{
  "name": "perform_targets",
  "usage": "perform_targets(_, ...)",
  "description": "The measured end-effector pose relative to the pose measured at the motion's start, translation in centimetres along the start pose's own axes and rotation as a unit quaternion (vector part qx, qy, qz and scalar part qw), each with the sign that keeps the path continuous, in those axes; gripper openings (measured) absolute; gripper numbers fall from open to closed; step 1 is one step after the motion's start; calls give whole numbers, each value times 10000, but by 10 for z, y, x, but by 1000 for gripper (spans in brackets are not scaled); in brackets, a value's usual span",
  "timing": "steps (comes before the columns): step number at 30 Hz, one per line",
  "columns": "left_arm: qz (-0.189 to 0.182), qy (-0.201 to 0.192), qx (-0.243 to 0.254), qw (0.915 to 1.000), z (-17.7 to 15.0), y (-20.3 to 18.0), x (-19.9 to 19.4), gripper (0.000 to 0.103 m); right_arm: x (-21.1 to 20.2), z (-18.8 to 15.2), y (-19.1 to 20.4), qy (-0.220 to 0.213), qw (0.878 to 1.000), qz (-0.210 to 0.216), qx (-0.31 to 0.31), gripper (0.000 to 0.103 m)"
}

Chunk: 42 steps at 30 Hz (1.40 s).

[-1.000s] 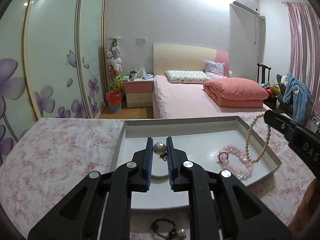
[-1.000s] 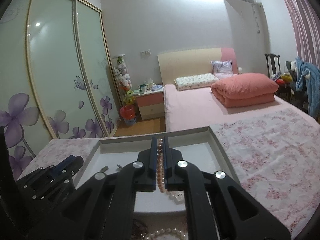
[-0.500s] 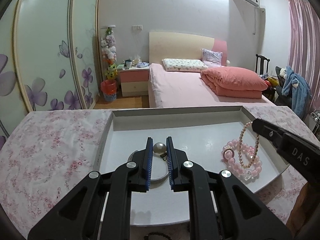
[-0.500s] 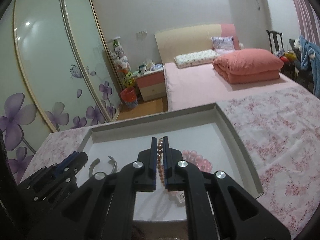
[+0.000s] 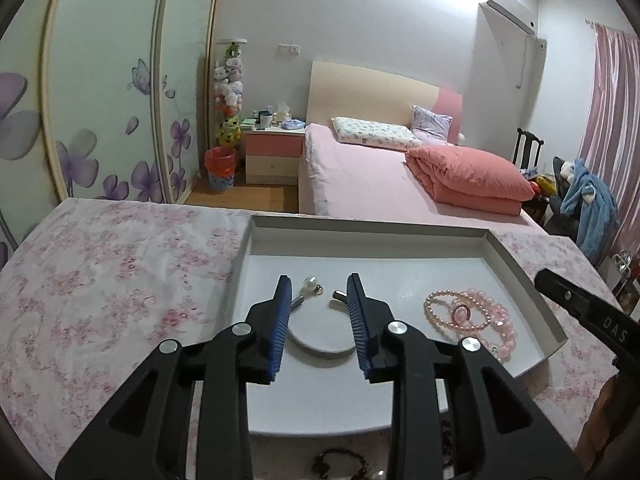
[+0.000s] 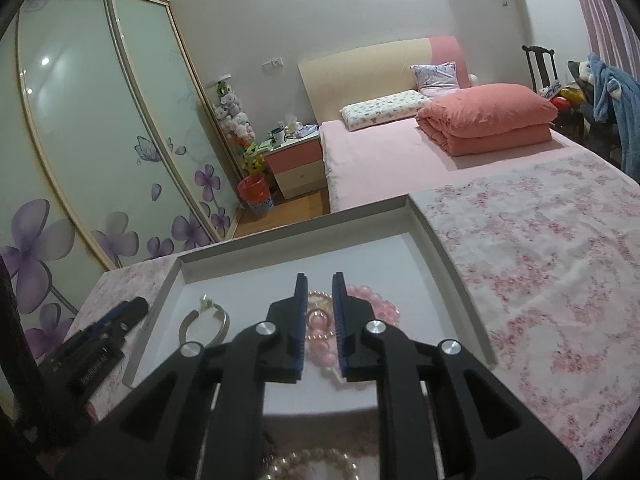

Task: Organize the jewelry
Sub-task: 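Withdraw both grippers from the tray toward the remaining jewelry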

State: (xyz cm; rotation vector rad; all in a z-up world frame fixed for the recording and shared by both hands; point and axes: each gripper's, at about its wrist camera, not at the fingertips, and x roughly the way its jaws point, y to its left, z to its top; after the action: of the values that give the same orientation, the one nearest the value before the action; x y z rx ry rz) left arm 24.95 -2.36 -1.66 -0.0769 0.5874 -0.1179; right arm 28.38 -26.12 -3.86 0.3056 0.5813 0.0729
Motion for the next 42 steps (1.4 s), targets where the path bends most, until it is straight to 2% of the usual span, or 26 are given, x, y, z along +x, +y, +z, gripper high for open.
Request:
perform_targets(10, 33, 45, 46, 10000, -17, 21, -38, 30, -33, -23, -9, 201, 9997, -106, -133, 14)
perform_targets(17, -14, 329, 173, 9993, -49, 29, -60, 34, -44, -52, -20, 692, 9973, -152, -165, 14)
perform_targets(26, -333, 569, 431, 9969, -76, 13, -81, 37, -41, -83, -15, 1280, 9910, -131, -364, 14)
perform_targets(29, -452, 588, 559, 9957, -83, 3, -86, 44, -37, -85, -12, 1369, 9896, -112, -422, 19)
perform_targets(37, -683, 766, 759, 9918, -95, -19, -85, 52, -24, -90, -5, 1584, 9848, -258, -668, 20)
perform_targets(42, -814, 832, 924, 9889, -100, -35, -84, 63, -25, -94, -1, 1517, 9820, -491, -1014, 10)
